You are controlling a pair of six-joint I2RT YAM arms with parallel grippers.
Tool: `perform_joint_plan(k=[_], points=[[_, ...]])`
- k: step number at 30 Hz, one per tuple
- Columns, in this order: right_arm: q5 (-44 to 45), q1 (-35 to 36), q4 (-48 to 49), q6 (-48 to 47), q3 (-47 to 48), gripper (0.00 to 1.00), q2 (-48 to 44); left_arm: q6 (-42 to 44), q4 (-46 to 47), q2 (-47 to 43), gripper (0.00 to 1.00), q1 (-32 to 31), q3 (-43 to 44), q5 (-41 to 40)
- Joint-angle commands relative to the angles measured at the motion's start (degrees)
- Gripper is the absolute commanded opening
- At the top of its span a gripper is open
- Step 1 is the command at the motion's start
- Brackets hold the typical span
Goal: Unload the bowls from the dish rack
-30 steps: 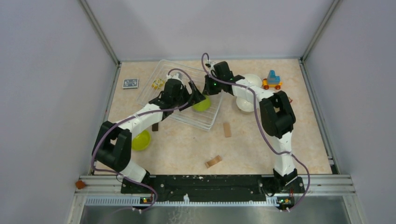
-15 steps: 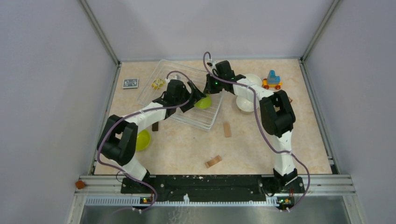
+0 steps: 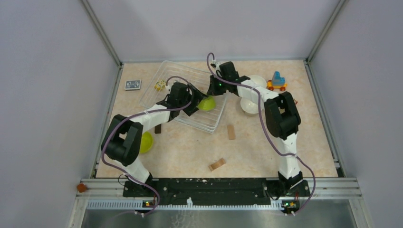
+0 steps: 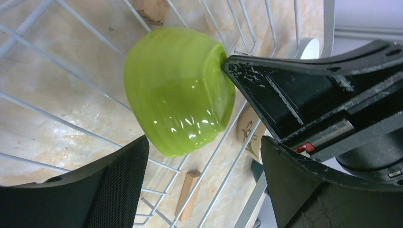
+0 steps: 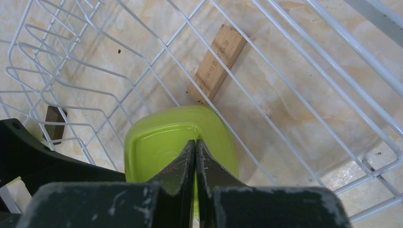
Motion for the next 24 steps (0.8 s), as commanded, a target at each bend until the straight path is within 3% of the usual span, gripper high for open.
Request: perform_joint_plan(k=[1, 13, 24], points=[[-0.92, 0.18, -3.83, -1.3, 0.17, 0.0, 2.79, -5.86, 4.39, -0.17, 0.9, 0.66, -1.91, -2.47], [-1.47, 0.17, -3.56, -1.38, 0.27, 0.0, 2.72, -9.19, 5.84, 3.71, 0.91, 1.82, -0.55, -0.18], [-1.82, -0.57, -4.32, -1.7, 0.67, 0.0, 2.48, -9.7, 9.38, 7.96, 0.69, 1.81, 2.01, 0.13]])
